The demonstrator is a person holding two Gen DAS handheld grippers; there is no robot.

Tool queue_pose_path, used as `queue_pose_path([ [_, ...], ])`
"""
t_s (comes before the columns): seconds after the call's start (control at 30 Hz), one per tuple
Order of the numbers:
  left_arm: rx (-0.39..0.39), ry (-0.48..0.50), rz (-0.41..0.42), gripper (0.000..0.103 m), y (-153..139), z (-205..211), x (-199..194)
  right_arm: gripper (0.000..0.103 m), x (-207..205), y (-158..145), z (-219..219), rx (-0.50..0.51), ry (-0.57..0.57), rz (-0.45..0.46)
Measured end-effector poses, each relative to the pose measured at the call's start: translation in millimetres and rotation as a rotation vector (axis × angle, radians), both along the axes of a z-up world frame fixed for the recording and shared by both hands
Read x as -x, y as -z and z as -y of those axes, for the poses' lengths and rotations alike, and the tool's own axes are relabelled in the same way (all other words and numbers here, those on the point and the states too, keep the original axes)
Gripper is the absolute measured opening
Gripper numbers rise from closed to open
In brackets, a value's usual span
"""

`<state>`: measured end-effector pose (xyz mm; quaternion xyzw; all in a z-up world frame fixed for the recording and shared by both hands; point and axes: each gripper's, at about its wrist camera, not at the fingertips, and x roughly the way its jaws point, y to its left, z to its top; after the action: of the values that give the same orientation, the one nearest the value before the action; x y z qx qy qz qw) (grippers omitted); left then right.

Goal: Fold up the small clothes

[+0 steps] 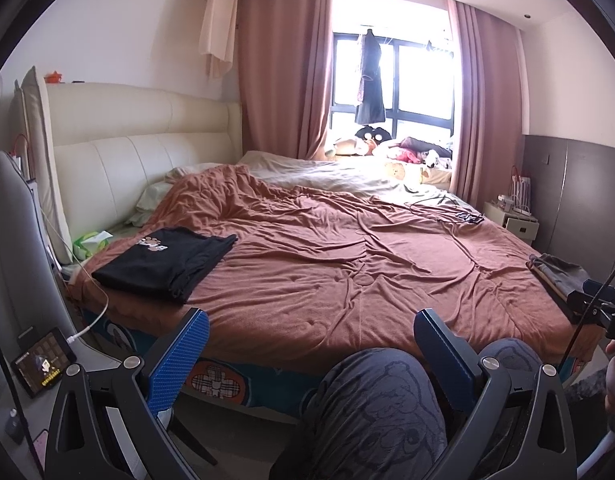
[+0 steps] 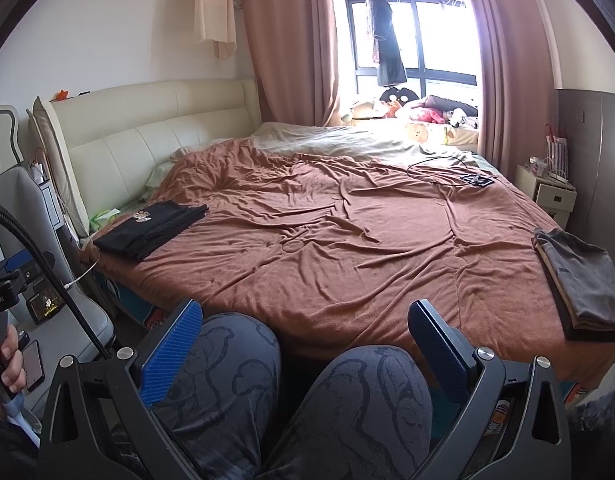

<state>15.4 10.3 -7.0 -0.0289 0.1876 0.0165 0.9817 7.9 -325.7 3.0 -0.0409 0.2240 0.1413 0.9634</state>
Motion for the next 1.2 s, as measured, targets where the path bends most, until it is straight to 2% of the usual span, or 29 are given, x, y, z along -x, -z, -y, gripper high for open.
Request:
queue_pose_path([
  [1.2, -0.008, 0.005, 0.027, 0.103, -3.3, -2.6, 13.2, 0.103, 6.5, -0.4, 2.4, -0.017, 0.009, 0.005],
])
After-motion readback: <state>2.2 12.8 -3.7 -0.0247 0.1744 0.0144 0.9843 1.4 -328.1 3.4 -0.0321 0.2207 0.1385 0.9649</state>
